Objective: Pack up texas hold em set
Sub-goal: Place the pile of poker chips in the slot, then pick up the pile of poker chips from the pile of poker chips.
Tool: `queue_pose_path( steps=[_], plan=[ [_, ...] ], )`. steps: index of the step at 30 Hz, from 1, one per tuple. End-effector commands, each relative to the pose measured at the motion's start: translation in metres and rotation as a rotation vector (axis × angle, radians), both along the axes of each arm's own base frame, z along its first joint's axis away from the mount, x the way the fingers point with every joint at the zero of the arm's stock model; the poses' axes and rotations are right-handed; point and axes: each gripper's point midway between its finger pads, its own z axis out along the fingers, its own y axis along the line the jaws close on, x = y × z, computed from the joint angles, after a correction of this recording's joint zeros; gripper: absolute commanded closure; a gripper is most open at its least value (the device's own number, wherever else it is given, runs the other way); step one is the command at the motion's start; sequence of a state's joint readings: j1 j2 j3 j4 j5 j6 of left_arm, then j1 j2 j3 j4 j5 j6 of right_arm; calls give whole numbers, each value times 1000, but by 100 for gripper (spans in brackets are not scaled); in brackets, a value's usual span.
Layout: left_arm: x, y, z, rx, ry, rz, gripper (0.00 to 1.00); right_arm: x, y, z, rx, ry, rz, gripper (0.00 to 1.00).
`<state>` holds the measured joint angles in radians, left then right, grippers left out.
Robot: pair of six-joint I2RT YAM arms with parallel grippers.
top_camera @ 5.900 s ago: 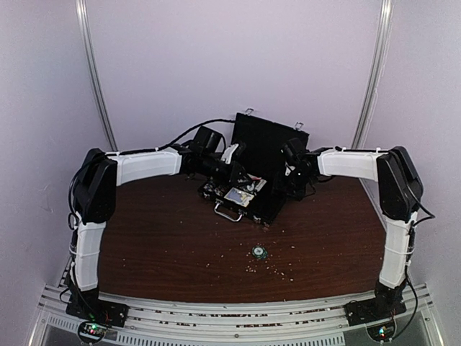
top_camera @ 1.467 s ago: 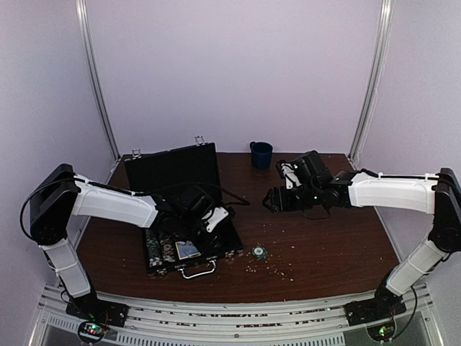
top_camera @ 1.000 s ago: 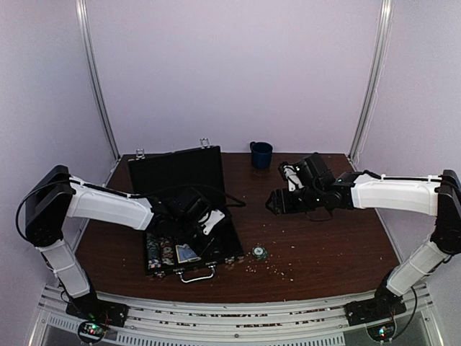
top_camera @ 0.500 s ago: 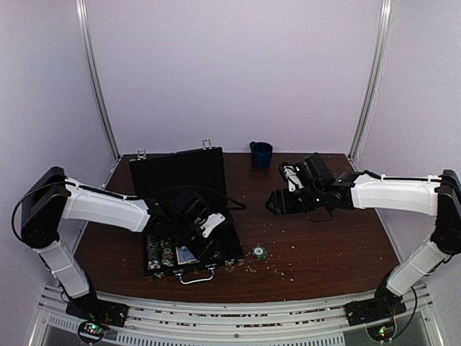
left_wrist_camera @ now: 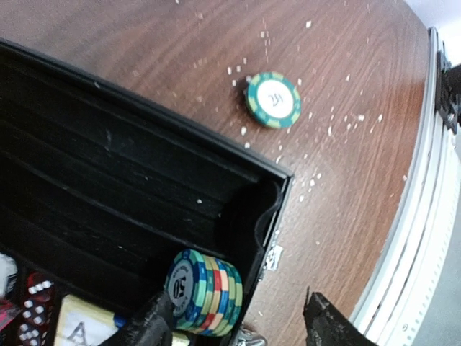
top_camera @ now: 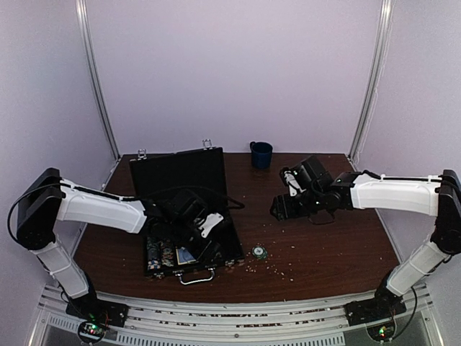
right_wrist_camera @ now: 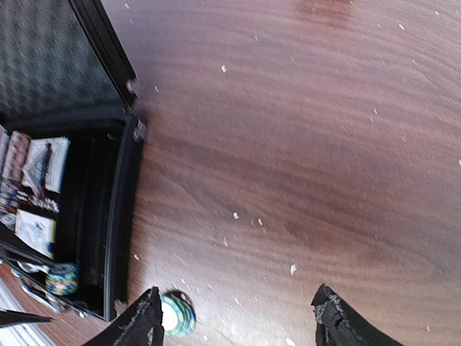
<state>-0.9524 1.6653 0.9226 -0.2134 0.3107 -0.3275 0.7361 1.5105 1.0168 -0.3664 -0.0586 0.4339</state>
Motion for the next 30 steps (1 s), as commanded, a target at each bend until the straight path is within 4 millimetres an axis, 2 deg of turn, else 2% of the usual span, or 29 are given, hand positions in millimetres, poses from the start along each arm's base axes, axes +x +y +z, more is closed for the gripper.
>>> queue_pose_path(
  steps=[1,4,7,12,16,20,26,28,30],
  plan=[
    [9,-1,28,-48,-53,71,34,-21,-5,9,-90,8,-28,29],
    [15,-1,40,-72,-73,108,28,-36,-4,3,-112,27,-52,28],
    [16,-1,43,-79,-65,129,27,-44,-5,-4,-128,43,-86,28],
    [36,12,78,-126,-152,279,27,-52,7,-12,-130,99,-112,29],
    [60,50,115,-91,-232,532,26,-58,22,-23,-107,178,-134,30],
    [81,93,151,-114,-249,702,20,-62,33,-34,-99,223,-162,30],
    [103,161,172,-107,-264,831,17,-63,52,-59,-97,290,-199,29],
    [106,171,180,-92,-309,815,16,-64,65,-66,-102,303,-209,28],
    [106,171,185,-73,-355,765,16,-64,79,-73,-115,304,-218,26]
  ],
)
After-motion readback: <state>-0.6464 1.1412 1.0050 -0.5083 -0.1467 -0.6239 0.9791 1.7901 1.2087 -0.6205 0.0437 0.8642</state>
